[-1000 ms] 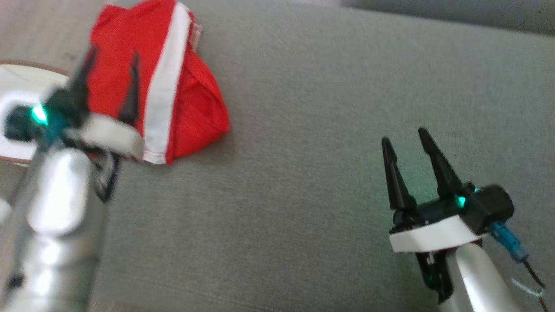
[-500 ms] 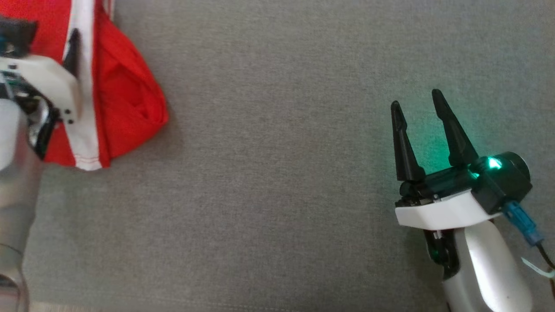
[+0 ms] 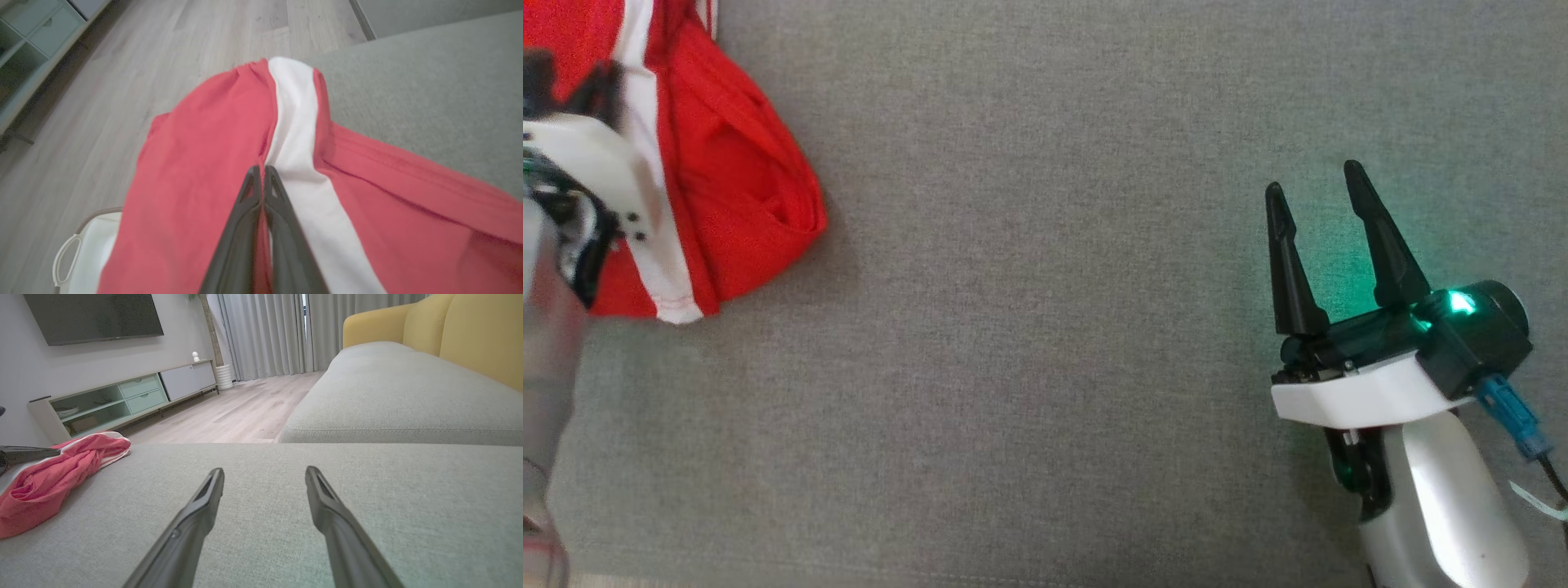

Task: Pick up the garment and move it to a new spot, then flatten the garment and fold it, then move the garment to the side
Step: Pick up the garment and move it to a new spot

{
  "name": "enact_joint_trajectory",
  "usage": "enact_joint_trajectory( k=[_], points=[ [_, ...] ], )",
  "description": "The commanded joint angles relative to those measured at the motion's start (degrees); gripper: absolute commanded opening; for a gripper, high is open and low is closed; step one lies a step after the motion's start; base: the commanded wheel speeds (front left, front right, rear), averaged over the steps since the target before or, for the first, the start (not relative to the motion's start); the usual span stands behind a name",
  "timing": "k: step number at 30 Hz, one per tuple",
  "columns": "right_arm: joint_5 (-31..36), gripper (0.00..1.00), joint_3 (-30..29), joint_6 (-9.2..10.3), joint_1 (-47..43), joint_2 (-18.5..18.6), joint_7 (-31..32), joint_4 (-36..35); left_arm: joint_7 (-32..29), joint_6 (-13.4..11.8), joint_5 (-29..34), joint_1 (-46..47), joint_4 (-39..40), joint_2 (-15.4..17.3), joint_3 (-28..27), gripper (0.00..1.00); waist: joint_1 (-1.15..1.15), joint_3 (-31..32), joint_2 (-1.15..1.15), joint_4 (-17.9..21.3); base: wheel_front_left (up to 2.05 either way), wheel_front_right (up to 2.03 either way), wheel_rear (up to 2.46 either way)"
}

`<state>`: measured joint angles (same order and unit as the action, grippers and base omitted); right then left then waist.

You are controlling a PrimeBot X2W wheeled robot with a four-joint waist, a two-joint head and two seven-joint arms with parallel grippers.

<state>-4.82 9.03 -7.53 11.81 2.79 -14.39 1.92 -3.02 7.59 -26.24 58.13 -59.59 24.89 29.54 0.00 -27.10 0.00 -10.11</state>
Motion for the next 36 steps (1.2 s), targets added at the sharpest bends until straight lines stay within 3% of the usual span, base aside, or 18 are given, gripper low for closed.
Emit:
enact_joint_trajectory(
  k=[1, 9, 16, 26, 36],
  points=[
    [-0.08, 1.00, 1.73, 0.04, 0.81, 0.09, -0.61, -1.81, 2.16, -0.22, -0.14, 3.43, 0.06, 4.81, -1.97, 0.00, 0.00, 0.92, 0.00, -0.12, 0.00, 0.00, 0.00],
    [-2.60, 1.00, 1.90, 0.04, -0.96, 0.09, -0.61, -0.07, 14.02, -1.98, 0.22, 6.89, -0.21, 6.26, -3.26, 0.00, 0.00, 8.06, 0.00, -0.40, 0.00, 0.00, 0.00],
    [-4.46, 1.00, 1.82, 0.04, -3.32, 0.09, -0.61, 0.83, 17.81, -3.52, 0.54, 7.84, 8.22, 7.11, -5.20, 0.00, 0.00, 13.36, 0.00, -0.58, 0.00, 0.00, 0.00],
    [-6.92, 1.00, 1.38, 0.04, -4.12, 0.09, -0.61, 0.37, 17.54, -4.18, 0.70, 3.08, 26.06, 4.04, -4.93, 0.00, 0.00, 17.32, 0.00, 2.01, 0.00, 0.00, 0.00],
    [-9.28, 1.00, 2.19, 0.04, -2.50, 0.09, -0.61, -0.94, 6.88, -5.59, -0.06, -0.35, 39.83, -1.40, 0.93, 0.00, 0.00, 17.47, 0.00, 12.25, 0.00, 0.00, 0.00]
  ],
)
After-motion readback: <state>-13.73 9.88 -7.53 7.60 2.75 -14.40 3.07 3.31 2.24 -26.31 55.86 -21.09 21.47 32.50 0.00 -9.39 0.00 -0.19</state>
